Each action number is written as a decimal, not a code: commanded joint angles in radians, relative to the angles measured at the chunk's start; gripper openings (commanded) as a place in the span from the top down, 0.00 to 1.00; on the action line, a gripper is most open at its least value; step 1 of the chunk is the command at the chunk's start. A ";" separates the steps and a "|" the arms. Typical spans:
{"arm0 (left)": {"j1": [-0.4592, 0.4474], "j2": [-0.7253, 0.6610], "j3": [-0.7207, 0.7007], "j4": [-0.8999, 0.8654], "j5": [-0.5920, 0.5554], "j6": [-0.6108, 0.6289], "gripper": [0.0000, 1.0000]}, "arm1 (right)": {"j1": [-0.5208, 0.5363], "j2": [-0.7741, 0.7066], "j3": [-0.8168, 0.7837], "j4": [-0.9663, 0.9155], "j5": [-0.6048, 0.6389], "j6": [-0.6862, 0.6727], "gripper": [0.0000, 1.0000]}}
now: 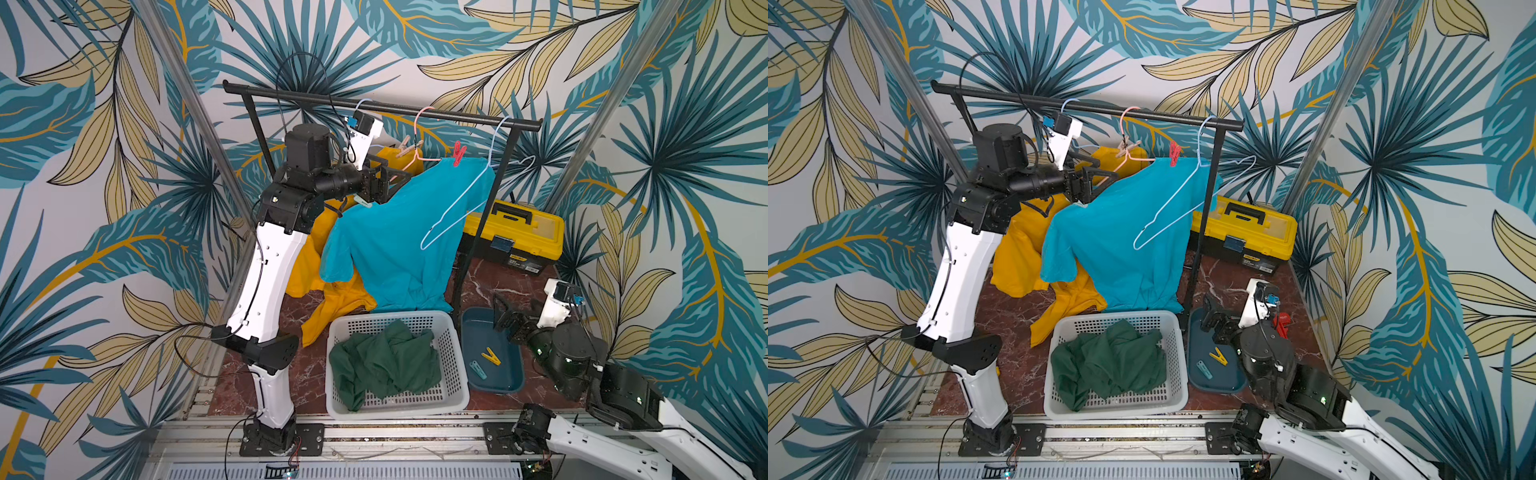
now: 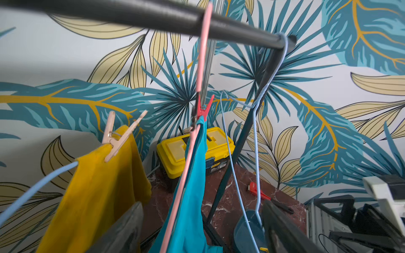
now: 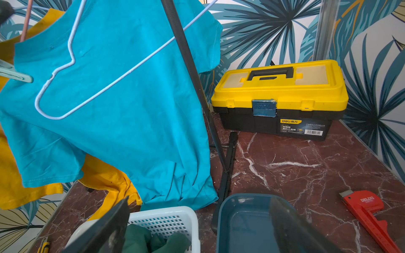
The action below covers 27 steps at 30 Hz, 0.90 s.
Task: Remove the clothespins securing t-shirts to the hanger
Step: Pick up the hanger from the clothes rail.
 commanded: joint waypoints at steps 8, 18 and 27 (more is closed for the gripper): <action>0.000 0.066 0.025 -0.003 -0.040 0.062 0.25 | -0.001 -0.065 -0.028 -0.077 -0.007 0.073 0.01; -0.030 0.080 0.028 0.017 -0.015 0.062 0.63 | -0.001 -0.090 -0.039 -0.076 0.007 0.061 0.01; -0.034 0.060 0.026 0.053 -0.014 0.055 0.90 | -0.002 -0.073 -0.046 -0.063 -0.001 0.063 0.00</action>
